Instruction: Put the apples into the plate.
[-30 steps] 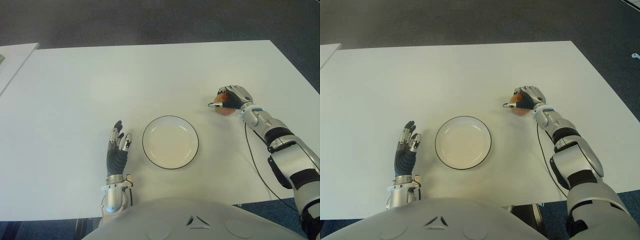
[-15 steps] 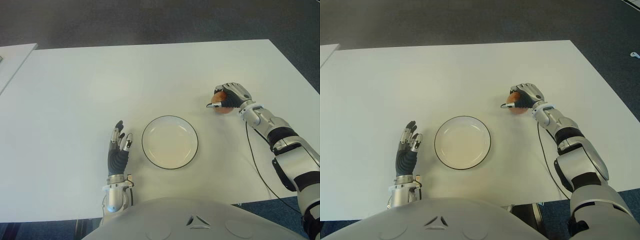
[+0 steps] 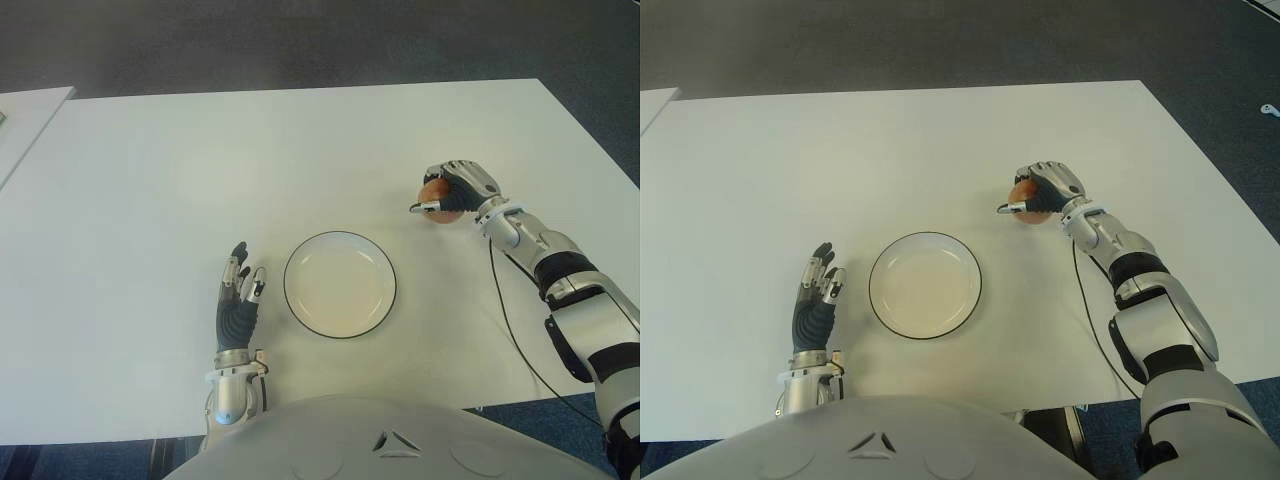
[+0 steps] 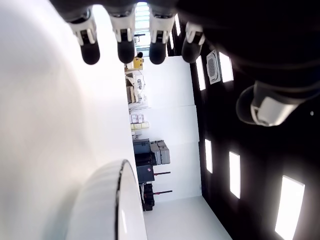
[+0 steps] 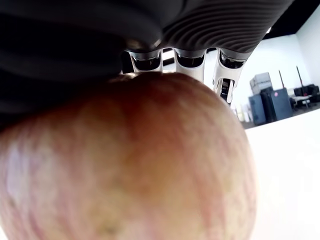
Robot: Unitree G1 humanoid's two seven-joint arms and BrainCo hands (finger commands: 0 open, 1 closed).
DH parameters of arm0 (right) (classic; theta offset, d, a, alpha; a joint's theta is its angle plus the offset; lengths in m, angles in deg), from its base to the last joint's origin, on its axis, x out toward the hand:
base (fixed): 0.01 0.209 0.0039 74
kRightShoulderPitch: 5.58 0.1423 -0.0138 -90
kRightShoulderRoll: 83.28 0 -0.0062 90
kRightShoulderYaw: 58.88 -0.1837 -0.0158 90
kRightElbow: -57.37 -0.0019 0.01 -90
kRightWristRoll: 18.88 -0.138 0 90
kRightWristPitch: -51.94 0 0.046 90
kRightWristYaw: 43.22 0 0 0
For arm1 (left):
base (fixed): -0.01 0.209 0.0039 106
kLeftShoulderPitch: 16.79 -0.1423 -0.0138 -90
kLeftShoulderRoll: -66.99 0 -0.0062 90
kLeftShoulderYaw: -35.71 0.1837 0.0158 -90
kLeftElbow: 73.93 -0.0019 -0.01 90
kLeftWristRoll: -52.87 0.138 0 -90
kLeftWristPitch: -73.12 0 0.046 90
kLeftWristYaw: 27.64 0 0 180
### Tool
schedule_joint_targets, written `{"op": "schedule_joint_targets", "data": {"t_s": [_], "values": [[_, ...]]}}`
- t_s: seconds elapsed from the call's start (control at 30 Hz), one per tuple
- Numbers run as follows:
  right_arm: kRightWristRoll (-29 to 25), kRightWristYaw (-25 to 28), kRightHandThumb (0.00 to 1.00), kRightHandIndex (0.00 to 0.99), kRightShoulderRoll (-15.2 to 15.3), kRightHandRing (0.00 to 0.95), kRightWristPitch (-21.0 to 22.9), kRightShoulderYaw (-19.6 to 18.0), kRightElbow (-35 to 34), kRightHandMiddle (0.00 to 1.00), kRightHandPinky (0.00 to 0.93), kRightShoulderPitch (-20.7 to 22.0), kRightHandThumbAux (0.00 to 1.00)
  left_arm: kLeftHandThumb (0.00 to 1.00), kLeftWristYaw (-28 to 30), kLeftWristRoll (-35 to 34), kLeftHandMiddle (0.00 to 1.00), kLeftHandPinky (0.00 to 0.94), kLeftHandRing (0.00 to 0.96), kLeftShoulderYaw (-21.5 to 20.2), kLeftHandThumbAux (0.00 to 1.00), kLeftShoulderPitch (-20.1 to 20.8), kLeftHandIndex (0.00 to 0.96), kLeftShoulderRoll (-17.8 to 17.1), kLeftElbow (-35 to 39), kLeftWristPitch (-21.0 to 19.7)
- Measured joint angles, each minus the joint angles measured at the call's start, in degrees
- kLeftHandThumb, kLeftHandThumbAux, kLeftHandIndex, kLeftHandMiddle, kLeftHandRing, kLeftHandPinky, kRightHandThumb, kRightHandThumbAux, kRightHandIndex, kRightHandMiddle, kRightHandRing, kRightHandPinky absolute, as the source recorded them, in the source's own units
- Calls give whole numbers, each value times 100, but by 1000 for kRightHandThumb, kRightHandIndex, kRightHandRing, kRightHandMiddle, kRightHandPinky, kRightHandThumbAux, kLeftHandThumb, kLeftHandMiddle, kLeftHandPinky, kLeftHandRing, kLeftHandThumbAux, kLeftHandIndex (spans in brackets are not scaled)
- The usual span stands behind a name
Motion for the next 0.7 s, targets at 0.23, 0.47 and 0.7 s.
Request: {"op": "schedule_joint_targets", "data": {"t_s": [0.23,0.47,0.7], "values": [[1,19,743,441,3,844,-119,-53,-236,860,828,-62,709,41,0,17,0,10,0,2,365,-5,0,24,-4,0],[-24,126,744,441,11,847,-186,-154,-597,861,830,-209,709,36,0,15,0,7,0,8,368,-23,0,23,-2,0],[-178,552,743,441,83,852,-181,-428,-1707,864,835,-600,709,42,0,-7,0,12,0,5,375,-35,0,22,0,-7]]}}
